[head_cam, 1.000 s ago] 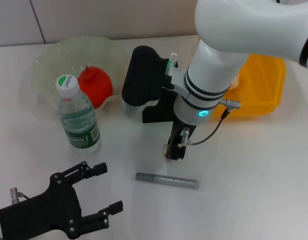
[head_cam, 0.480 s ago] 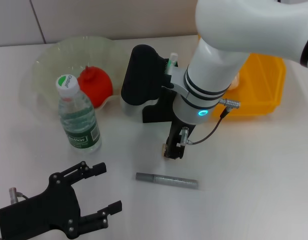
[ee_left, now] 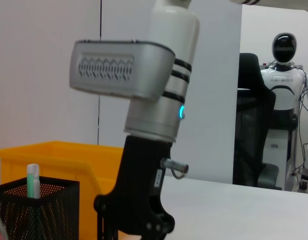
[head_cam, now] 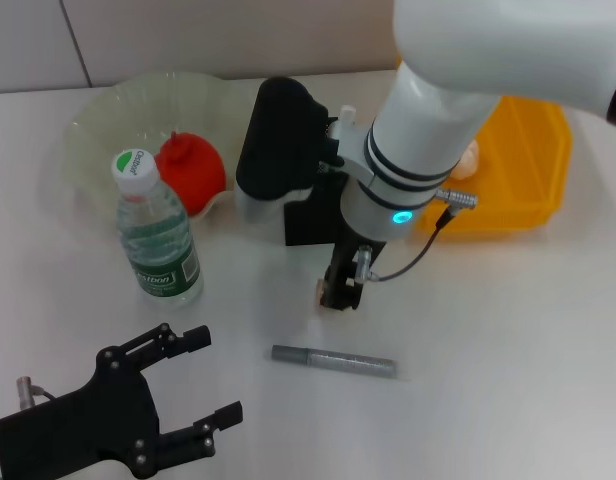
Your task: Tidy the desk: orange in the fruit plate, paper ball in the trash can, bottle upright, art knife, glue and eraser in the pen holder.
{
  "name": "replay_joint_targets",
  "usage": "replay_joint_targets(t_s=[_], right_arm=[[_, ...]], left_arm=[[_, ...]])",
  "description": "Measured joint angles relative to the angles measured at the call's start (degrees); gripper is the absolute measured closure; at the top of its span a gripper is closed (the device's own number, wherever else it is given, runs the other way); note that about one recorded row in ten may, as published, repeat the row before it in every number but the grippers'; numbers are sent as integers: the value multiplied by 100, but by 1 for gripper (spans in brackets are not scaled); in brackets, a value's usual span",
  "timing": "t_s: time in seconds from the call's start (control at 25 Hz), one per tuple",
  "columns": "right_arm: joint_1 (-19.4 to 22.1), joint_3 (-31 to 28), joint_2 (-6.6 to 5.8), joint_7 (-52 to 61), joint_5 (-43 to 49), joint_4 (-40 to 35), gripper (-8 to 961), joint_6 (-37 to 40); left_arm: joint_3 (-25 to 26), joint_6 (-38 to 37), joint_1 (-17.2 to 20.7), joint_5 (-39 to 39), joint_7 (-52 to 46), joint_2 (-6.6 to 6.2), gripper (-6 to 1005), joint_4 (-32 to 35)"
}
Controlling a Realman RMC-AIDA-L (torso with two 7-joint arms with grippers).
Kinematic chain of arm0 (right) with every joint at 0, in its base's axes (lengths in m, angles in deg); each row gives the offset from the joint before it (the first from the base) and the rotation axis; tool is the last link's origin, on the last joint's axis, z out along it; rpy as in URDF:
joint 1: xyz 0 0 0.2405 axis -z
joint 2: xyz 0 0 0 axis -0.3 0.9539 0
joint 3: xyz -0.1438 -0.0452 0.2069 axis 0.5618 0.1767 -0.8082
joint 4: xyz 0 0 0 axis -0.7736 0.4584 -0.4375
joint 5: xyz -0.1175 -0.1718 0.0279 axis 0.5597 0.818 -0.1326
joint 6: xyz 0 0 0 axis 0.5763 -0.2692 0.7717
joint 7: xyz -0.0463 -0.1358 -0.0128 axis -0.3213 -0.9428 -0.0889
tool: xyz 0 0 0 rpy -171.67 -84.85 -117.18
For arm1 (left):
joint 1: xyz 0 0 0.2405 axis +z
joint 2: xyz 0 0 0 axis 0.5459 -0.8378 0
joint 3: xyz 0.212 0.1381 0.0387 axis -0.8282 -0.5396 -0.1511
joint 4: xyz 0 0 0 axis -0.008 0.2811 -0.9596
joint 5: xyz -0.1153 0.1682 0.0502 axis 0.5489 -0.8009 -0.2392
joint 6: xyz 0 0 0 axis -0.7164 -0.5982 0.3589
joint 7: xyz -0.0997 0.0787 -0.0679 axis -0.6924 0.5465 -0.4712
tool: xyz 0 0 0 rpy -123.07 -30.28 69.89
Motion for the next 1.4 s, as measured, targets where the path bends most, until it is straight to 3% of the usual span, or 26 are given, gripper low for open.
replay_joint_targets(t_s=[0.28, 0.68, 1.08, 1.4], right_arm=[[150, -861, -37, -26, 374, -807, 706, 622], [316, -1582, -28, 63, 664, -1961, 692, 1039], [324, -1900, -24, 259, 1208, -2723, 678, 1086], [445, -1930, -16, 260, 1347, -2658, 667, 755]], left_arm=[[1, 0, -30, 0, -11, 9, 197, -4], [-7, -18, -50, 0, -17, 9, 197, 35], [4, -49, -51, 0, -20, 9, 197, 35], [33, -67, -51, 0, -88, 4, 197, 35]])
